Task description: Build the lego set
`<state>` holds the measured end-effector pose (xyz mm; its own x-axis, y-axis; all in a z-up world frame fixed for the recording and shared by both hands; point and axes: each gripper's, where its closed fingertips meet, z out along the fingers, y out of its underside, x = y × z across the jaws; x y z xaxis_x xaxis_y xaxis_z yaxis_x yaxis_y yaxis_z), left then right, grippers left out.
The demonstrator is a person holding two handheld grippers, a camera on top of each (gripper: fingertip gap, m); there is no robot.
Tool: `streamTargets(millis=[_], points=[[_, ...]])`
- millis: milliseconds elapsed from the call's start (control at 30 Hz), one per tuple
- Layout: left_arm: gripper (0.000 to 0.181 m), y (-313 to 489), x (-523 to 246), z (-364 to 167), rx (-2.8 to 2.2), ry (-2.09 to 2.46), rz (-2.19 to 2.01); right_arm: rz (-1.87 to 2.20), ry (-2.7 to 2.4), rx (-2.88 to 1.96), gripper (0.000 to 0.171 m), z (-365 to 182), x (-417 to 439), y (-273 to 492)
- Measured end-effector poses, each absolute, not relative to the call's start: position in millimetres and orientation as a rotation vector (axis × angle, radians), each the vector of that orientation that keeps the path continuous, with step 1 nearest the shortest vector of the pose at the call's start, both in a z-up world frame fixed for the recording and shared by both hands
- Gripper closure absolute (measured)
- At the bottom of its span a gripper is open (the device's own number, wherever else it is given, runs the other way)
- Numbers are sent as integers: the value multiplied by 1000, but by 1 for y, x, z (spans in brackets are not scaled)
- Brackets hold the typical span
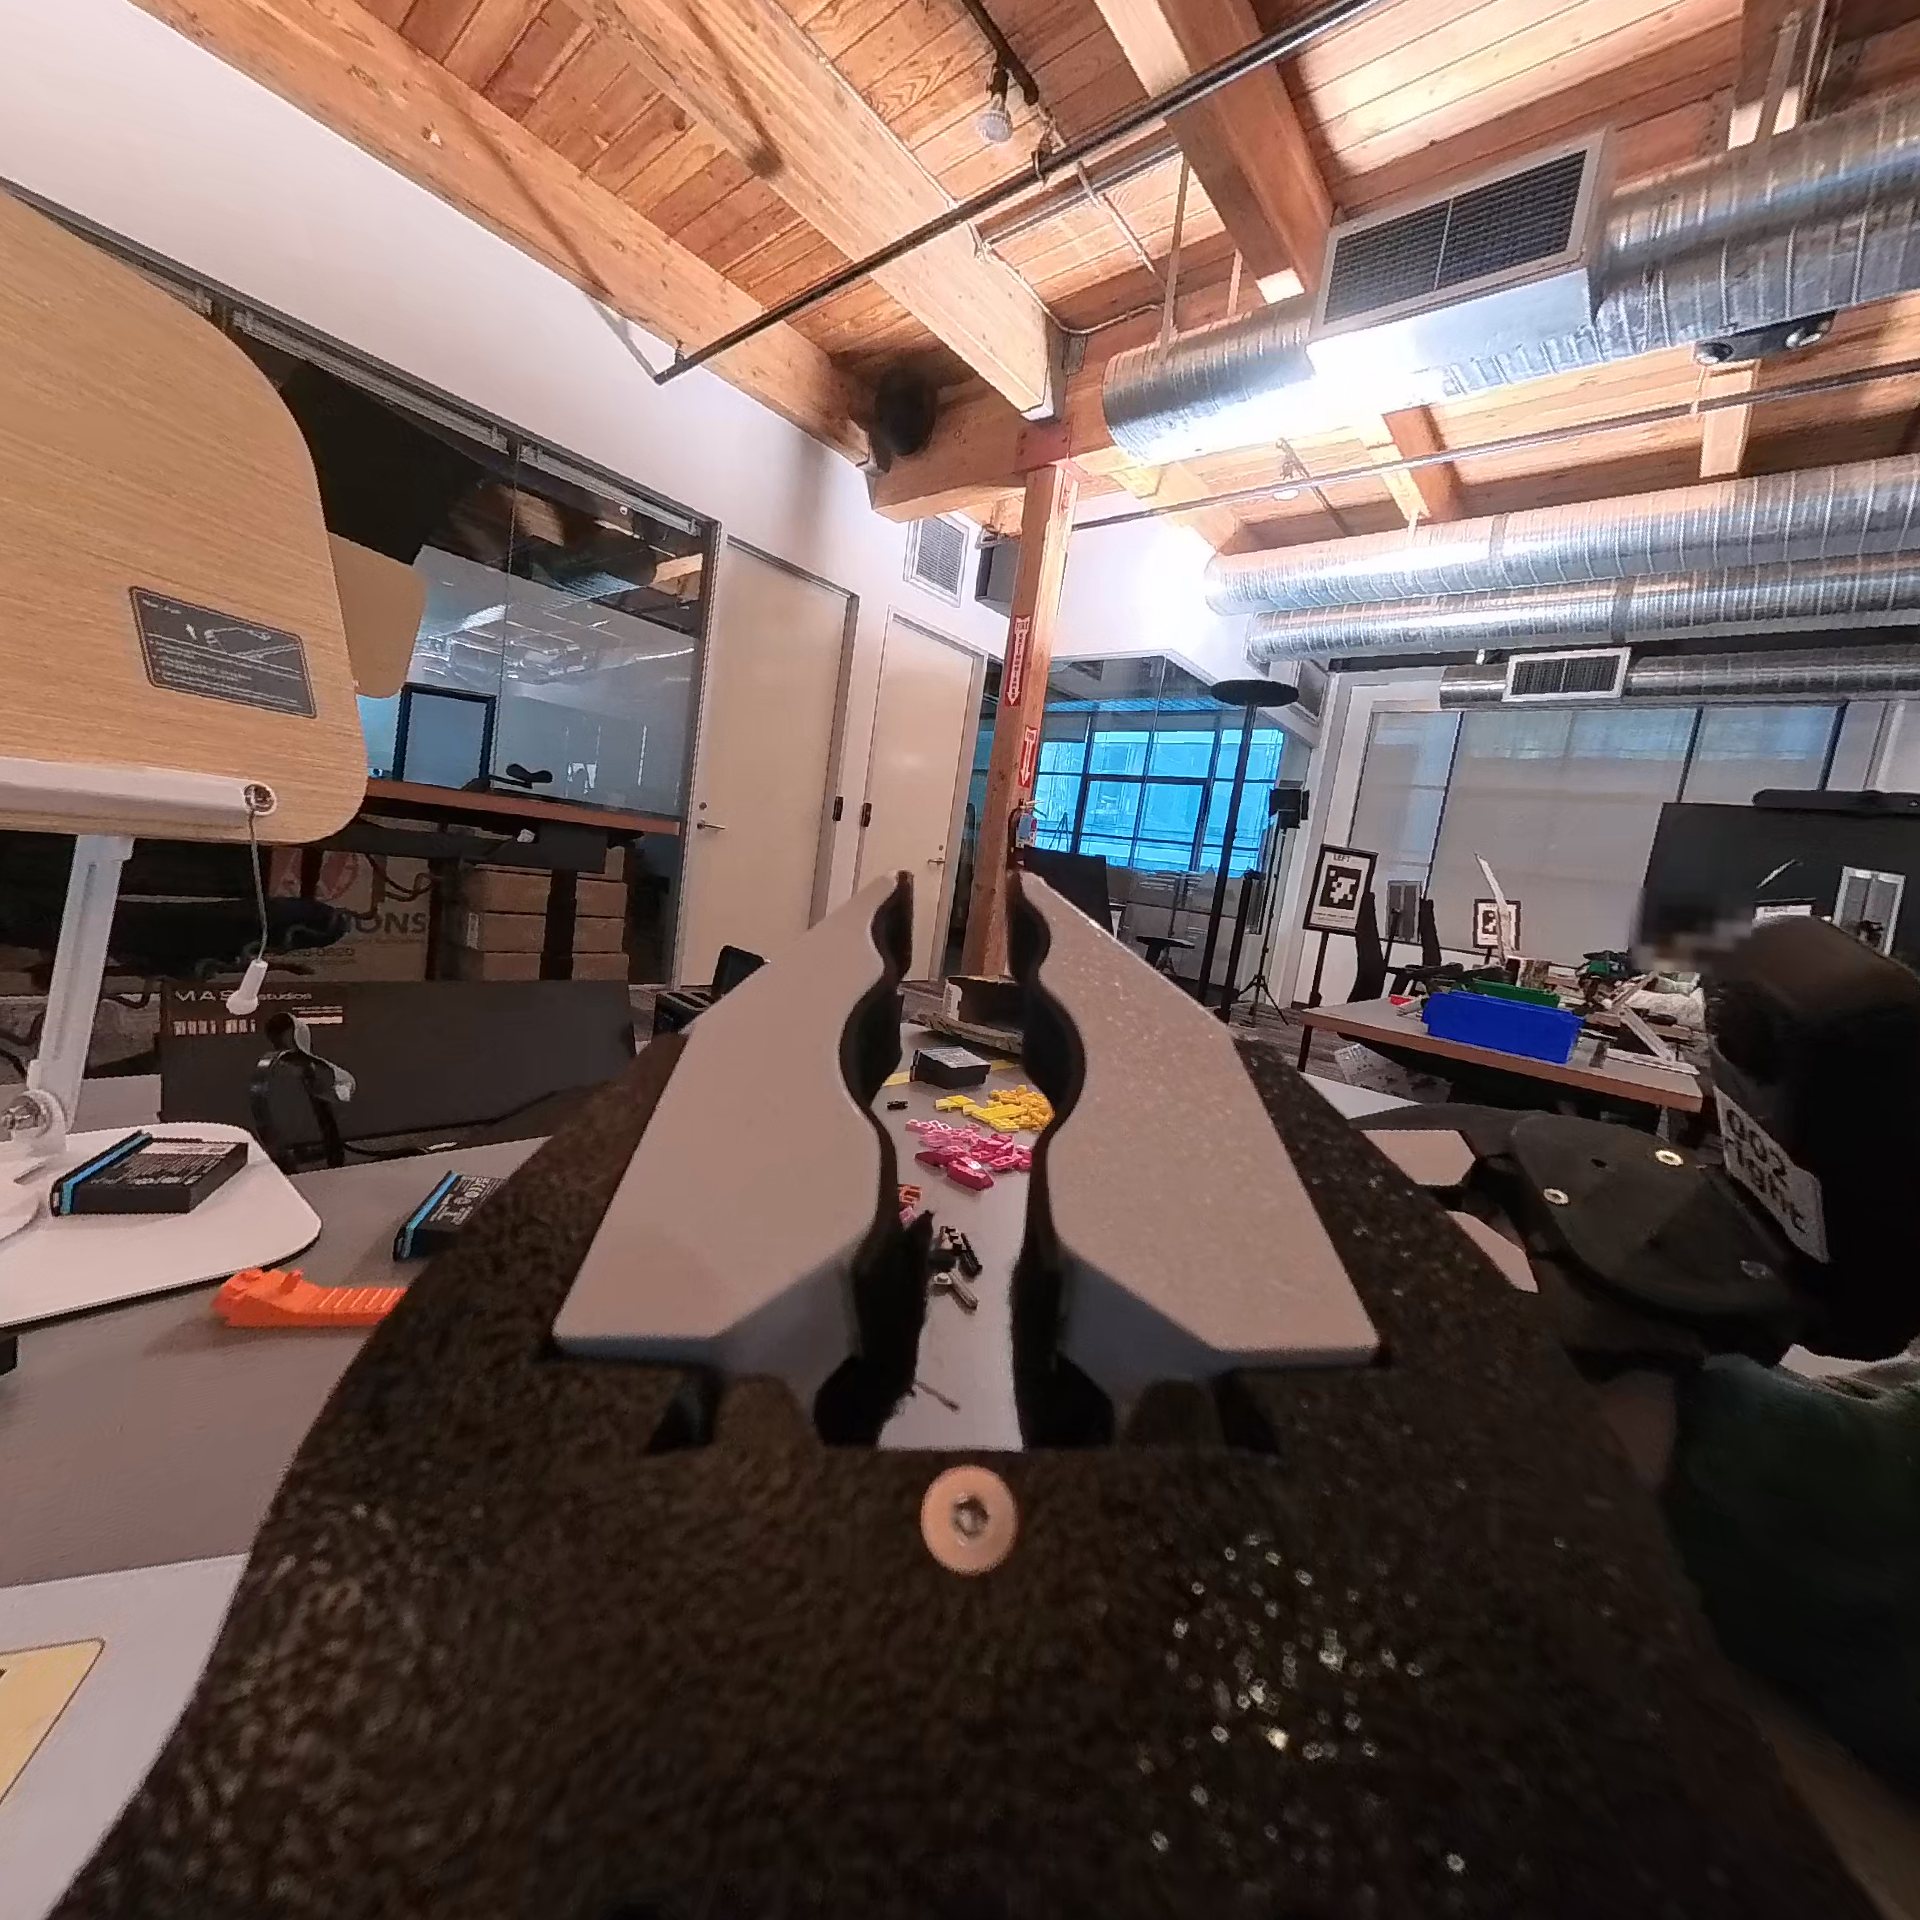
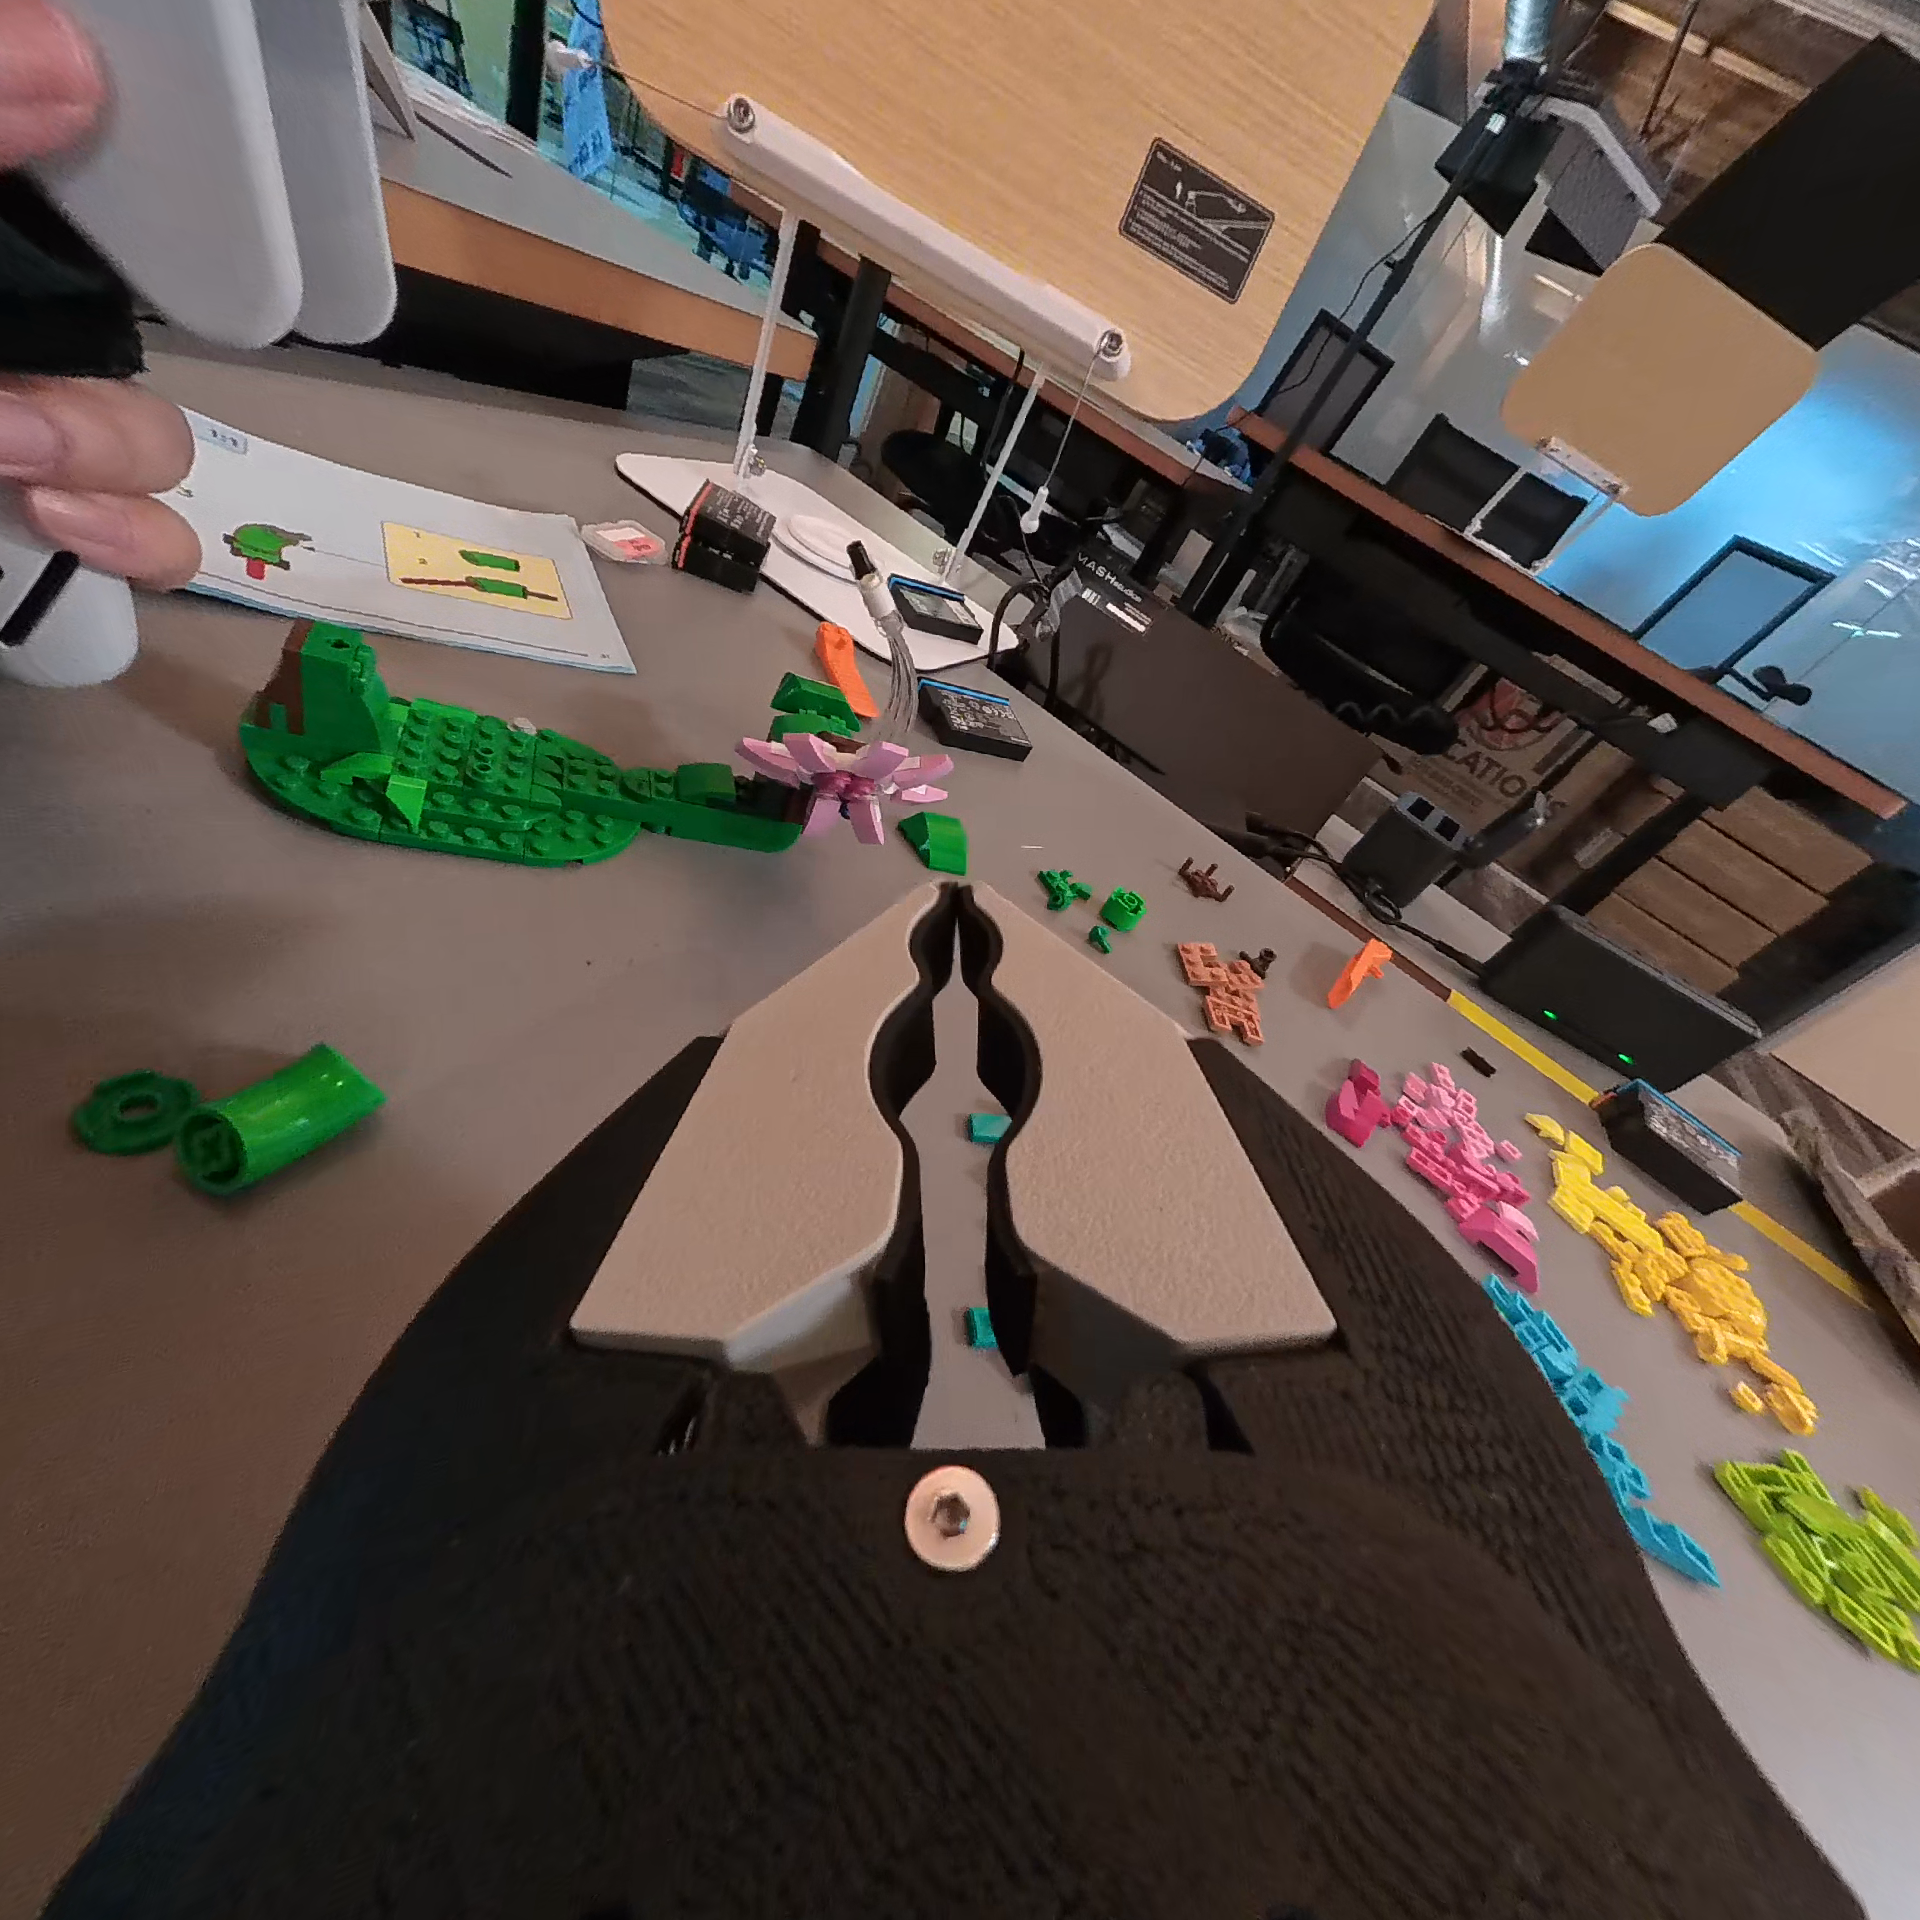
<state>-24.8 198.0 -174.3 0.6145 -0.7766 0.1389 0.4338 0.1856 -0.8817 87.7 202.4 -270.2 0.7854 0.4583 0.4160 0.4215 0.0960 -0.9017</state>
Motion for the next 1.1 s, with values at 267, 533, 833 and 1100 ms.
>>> streamTargets(millis=[267, 533, 833, 1100], points=[[168, 199, -26, -175, -1082, 375, -878, 7, -681, -1505, 171, -265, 98, 202], [168, 198, -25, -176, -1084, 378, -882, 18, -648, -1516, 171, -264, 103, 203], [168, 198, -23, -176, -1087, 384, -885, 20, -624, -1596, 171, -275, 109, 210], [169, 197, -21, -175, -1082, 398, -879, 152, -554, -2065, 163, -315, 121, 252]])
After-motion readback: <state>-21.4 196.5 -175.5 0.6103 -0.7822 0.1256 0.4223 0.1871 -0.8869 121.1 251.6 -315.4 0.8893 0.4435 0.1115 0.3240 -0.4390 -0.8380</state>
